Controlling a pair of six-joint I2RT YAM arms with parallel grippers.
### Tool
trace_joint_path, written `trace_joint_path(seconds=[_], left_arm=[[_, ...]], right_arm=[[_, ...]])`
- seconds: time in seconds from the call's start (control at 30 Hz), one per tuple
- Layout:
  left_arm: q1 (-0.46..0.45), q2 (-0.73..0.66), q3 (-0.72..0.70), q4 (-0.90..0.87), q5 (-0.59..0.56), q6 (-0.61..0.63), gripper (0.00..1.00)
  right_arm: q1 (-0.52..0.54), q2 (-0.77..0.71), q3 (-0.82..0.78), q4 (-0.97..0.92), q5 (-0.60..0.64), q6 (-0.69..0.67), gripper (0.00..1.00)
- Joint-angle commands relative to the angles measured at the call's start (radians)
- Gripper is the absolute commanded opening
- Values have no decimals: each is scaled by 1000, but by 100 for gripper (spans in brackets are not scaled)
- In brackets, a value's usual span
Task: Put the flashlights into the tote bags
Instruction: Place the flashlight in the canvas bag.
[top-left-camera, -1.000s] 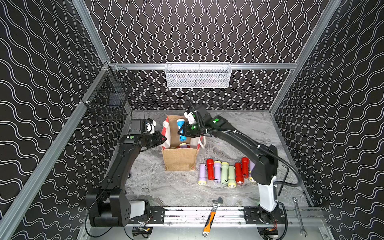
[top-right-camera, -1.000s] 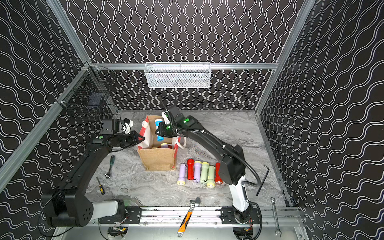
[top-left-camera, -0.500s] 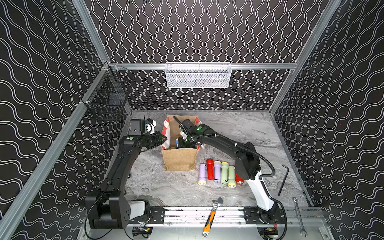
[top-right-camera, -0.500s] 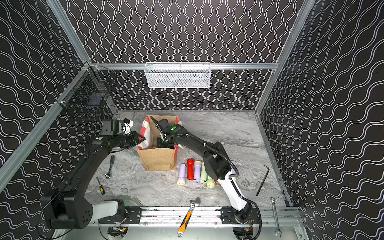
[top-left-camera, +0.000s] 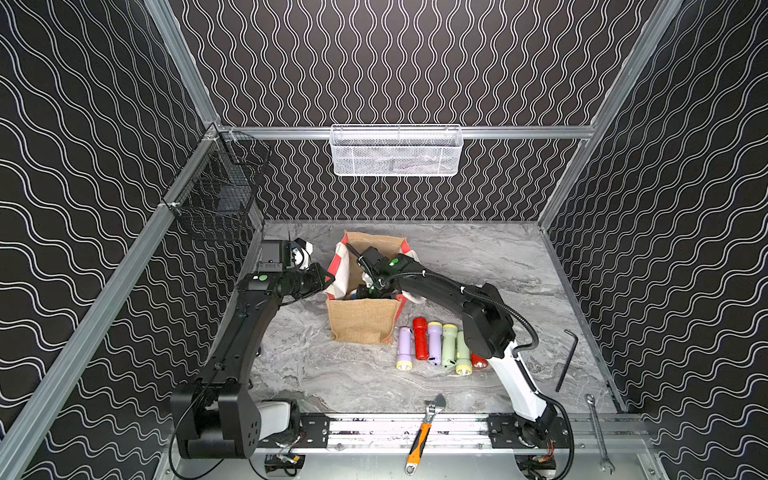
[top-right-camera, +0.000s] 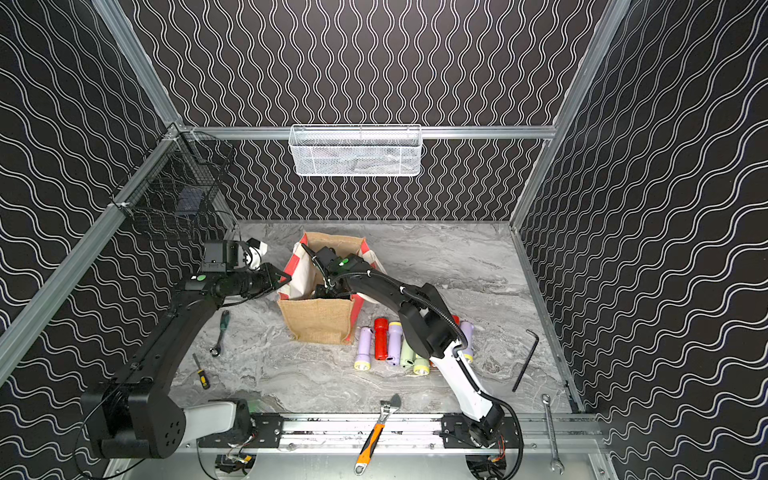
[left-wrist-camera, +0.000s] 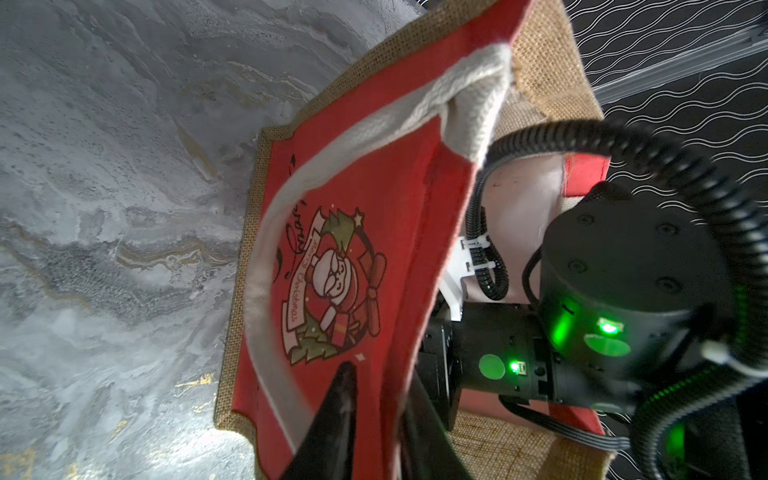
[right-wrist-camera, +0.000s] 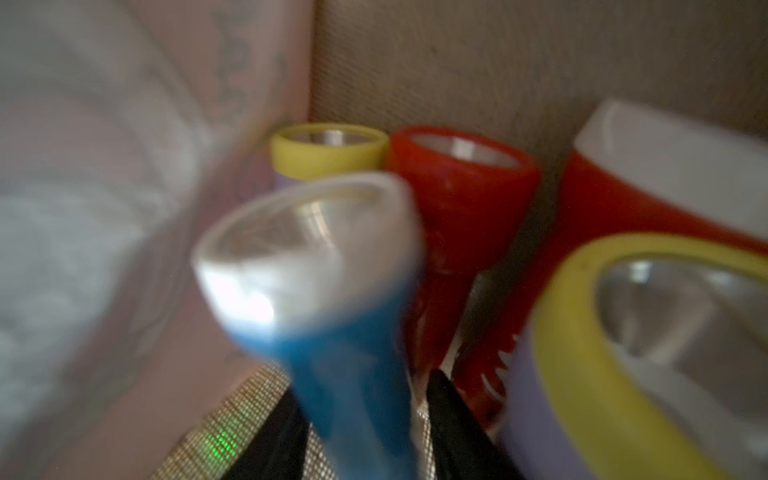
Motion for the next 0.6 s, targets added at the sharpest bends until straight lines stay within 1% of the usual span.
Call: trace_joint_path(seconds=[0.0,0.1,0.3,0.43,0.5,0.57], left_arm=[[1,-4,2,25,-2,3,22],[1,-17,4,37,0,3,23],[1,8,31,24,39,18,28],[2,30,55,12,57,26,30],[1,34,76,-1,44,30,30],[1,37,99,-15,18,35,26]], right_arm=[[-13,8,50,-46,8,-38,55],[-31,-10,65,-25,-15,-54,59],[-58,-69,83,0,-34,-106,62],[-74,-129,87,-1,-19,-155,64],[-79,-167,81,8,-3,-178,65],[-85,-214,64,14,27,-197,65]])
